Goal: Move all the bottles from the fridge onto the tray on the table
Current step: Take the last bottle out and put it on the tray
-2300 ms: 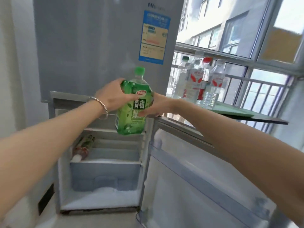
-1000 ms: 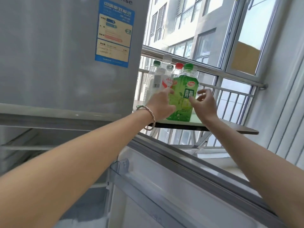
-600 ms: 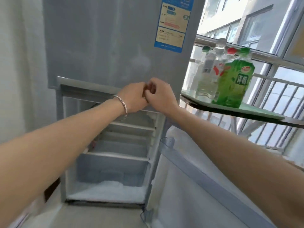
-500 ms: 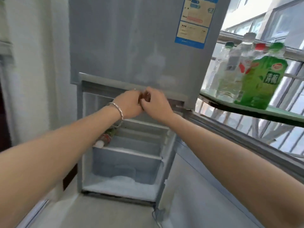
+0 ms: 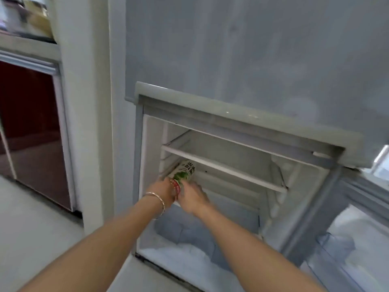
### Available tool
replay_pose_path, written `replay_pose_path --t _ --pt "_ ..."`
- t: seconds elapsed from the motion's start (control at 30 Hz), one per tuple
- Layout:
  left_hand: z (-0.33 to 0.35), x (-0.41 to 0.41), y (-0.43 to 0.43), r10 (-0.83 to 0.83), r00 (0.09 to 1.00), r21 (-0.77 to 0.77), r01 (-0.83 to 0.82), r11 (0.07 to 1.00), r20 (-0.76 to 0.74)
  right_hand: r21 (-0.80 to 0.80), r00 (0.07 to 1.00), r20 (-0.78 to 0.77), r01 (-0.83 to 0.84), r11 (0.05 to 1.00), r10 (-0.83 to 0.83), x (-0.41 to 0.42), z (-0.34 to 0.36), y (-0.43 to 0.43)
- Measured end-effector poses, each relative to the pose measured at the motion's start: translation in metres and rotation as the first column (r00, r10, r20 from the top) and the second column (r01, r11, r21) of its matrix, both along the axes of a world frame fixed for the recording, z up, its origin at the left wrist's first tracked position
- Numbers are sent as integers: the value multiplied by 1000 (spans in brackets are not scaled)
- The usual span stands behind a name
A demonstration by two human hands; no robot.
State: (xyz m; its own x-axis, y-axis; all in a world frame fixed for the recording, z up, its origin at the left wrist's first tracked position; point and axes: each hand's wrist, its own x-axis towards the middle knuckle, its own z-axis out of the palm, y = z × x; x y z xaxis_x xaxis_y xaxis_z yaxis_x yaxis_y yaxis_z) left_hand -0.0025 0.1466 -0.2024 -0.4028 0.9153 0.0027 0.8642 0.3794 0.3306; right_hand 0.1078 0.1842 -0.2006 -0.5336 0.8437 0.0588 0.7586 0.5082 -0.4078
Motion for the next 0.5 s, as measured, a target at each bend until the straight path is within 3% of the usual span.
replay_pose_path --t 0.23,0.4,0.5 --pt "-53 -4 55 219 937 -41 -216 975 272 -52 991 134 14 999 -7 -1 -36 50" --pt "-74 -10 66 273 889 4 -295 955 368 -40 992 125 18 999 -13 8 -51 56" --pt "-73 1 59 203 926 50 -230 972 318 -71 991 132 36 997 -26 18 -52 49"
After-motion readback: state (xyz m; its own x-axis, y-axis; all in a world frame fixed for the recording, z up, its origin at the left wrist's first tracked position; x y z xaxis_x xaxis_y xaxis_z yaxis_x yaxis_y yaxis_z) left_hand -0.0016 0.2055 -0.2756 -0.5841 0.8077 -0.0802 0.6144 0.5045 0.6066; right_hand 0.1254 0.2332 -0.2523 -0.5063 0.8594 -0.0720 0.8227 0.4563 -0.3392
